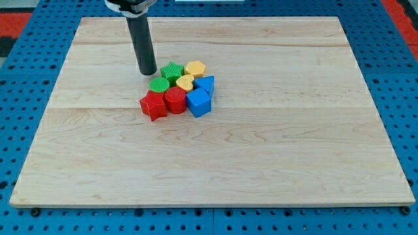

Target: Push the group of blocks a bit down

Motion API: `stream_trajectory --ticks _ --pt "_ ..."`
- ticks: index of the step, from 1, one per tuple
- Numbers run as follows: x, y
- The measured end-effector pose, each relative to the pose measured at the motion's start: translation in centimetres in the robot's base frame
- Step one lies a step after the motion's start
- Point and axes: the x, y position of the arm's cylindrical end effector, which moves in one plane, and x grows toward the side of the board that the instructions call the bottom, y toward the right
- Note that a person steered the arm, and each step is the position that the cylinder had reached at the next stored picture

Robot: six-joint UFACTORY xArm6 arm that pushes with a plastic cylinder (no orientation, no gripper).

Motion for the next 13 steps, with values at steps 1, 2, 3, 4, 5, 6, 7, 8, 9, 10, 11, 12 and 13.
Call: stream_trajectory --ticks 1,2,3,4,5,6,7,8,9,10,11,12,13 --pt "0.1 -0.4" --pt "0.1 -1.4" --pt "0.1 -2.1" --pt "-1.6 -2.1" --pt "-3.2 -1.0" --pt "-4.8 2.6" --pt "-4.9 5.0" --pt "-5.2 7.2" --pt "-5.2 10.2" --pt "-4.4 10.1" --pt "-2.5 9.4" --pt "-0.2 8.3" --pt "1.7 6.8"
